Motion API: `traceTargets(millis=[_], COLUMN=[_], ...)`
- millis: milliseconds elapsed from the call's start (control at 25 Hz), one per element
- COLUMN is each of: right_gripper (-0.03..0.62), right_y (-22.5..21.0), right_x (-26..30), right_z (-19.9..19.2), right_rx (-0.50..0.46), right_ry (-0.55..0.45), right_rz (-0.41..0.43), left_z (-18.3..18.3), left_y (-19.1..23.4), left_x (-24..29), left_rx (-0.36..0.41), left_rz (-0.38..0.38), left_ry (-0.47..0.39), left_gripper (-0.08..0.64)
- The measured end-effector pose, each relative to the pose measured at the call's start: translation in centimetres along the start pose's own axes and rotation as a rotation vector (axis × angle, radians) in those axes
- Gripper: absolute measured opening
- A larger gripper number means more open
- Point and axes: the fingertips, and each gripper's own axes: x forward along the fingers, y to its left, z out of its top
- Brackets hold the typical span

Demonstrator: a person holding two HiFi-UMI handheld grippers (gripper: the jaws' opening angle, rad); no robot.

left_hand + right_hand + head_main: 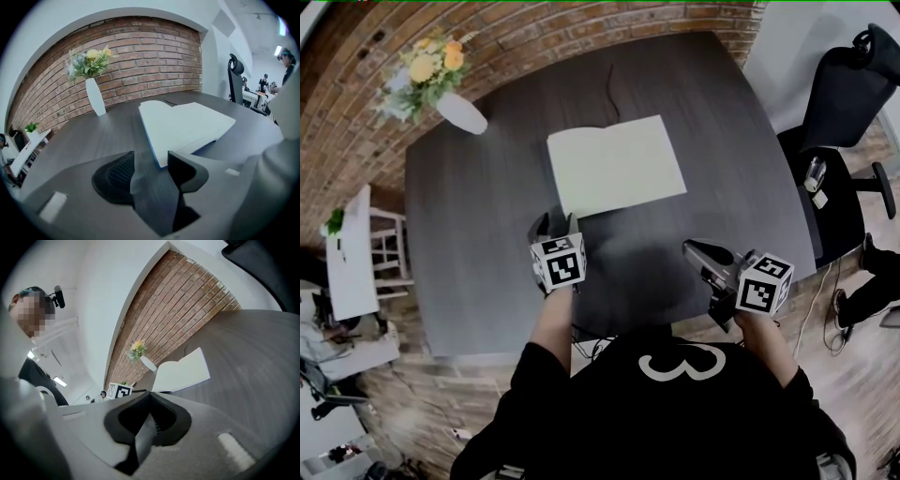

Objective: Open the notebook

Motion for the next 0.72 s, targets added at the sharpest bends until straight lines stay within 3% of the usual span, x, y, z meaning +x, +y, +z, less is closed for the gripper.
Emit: traceTargets(millis=[440,720], right_gripper=[0.002,0.002], right_y=[2.0,4.9], right_x=[-2.7,-4.6], right_z=[0.2,0.9], right_rx=[-0.046,-0.109], right_ry=[-0.043,-0.087], right_rz=[-0.004,0.015], left_z=[2.4,4.3], left_y=[-0.8,-1.8], left_x=[-3.8,-7.9], left_rx=[-0.111,-0.143], left_rz=[-0.058,-0.106], left_ry=[-0.092,-0.174], left_gripper=[0.227,0.227])
